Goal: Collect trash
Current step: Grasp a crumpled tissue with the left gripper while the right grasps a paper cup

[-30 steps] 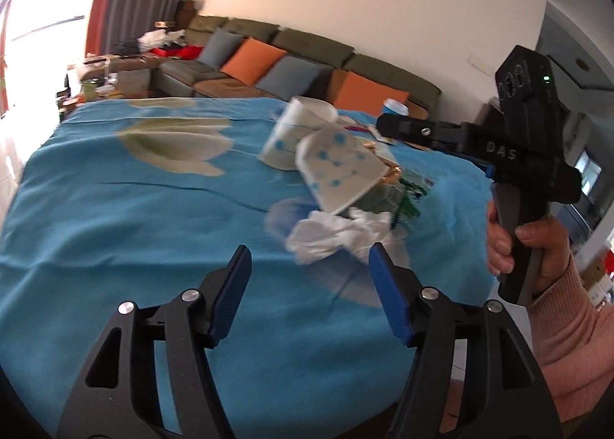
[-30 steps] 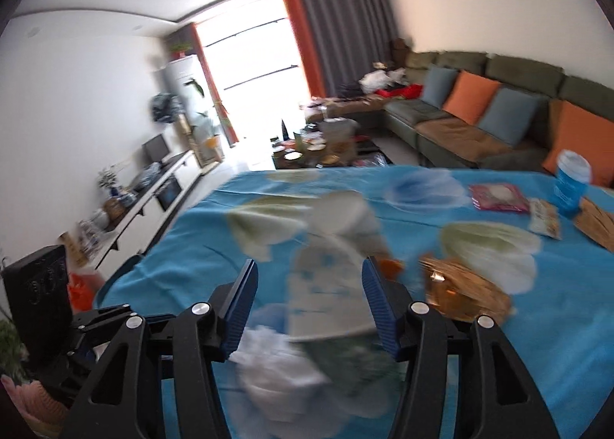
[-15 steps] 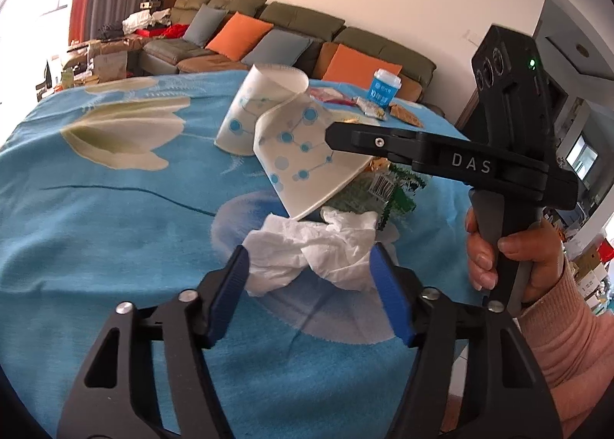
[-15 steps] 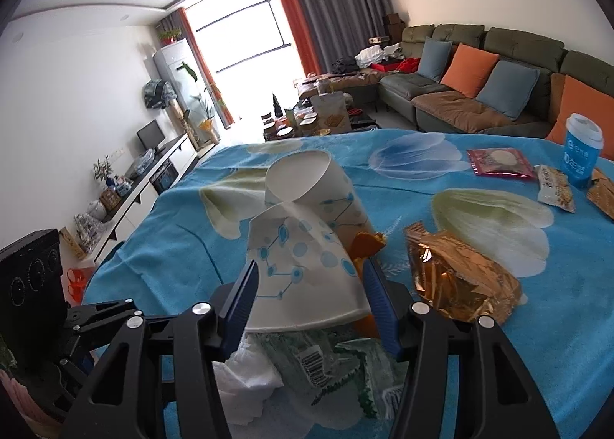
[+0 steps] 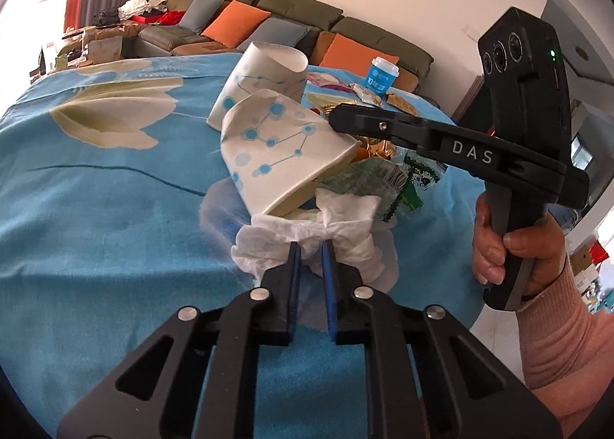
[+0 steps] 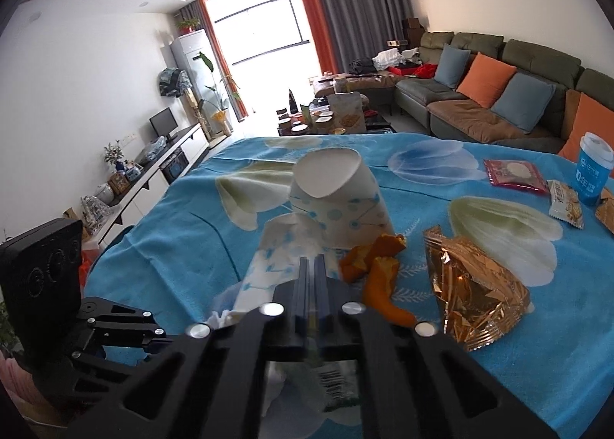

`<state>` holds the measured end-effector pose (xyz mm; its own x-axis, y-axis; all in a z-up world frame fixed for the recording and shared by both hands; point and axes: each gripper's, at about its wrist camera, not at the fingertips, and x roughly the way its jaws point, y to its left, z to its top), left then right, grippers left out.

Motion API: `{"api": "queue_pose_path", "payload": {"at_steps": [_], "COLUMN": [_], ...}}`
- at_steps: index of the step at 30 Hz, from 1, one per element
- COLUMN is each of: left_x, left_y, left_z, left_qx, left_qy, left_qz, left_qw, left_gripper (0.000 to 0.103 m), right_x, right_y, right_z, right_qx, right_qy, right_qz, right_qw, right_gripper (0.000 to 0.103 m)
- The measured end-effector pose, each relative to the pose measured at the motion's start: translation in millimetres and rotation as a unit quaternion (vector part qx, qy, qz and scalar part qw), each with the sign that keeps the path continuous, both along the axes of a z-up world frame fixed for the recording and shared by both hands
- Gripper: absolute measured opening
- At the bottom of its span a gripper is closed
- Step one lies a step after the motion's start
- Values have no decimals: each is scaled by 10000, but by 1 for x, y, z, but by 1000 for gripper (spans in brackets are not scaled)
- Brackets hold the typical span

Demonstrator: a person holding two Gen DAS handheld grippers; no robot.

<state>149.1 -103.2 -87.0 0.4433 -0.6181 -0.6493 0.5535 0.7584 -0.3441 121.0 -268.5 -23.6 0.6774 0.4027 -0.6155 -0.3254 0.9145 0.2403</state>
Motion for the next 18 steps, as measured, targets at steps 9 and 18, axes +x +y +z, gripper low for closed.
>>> {"api": "queue_pose_path", "payload": {"at_steps": [9, 18], "left_x": [-7, -13], "left_y": [14, 34], "left_z": [5, 10], "left_qx": [-64, -145], "left_qy": [-96, -136], "left_qz": [129, 372], "left_qw": [9998, 9991], "left_gripper": [9, 9], "right_x": [4, 16], "right_y": [-2, 4], "right_z": [-2, -16], "right_qx": [88, 252], "right_qy": [133, 485], "right_qz": [-79, 212], "right_qw": [9998, 9983], "right_gripper": [45, 36]}}
